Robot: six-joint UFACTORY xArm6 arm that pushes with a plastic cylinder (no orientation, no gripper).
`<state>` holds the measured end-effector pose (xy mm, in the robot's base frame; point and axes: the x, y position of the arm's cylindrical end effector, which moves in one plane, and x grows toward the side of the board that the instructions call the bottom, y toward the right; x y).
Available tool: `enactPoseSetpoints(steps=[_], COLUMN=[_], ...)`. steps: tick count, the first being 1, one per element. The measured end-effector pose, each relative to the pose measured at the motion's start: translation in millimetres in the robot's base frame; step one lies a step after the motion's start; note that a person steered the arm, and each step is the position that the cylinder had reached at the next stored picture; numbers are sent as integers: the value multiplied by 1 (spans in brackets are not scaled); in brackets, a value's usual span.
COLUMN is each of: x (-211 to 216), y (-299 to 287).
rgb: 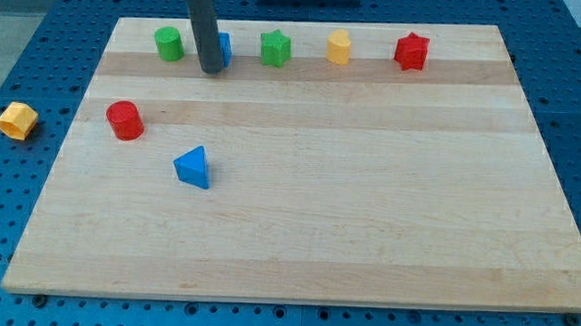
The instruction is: Move the red circle towards center left
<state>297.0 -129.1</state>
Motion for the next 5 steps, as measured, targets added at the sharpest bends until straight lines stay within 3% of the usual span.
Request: enactPoseSetpoints(steps=[2, 3, 4, 5], x=[-4, 16, 54, 97], y=[18, 34, 122, 146])
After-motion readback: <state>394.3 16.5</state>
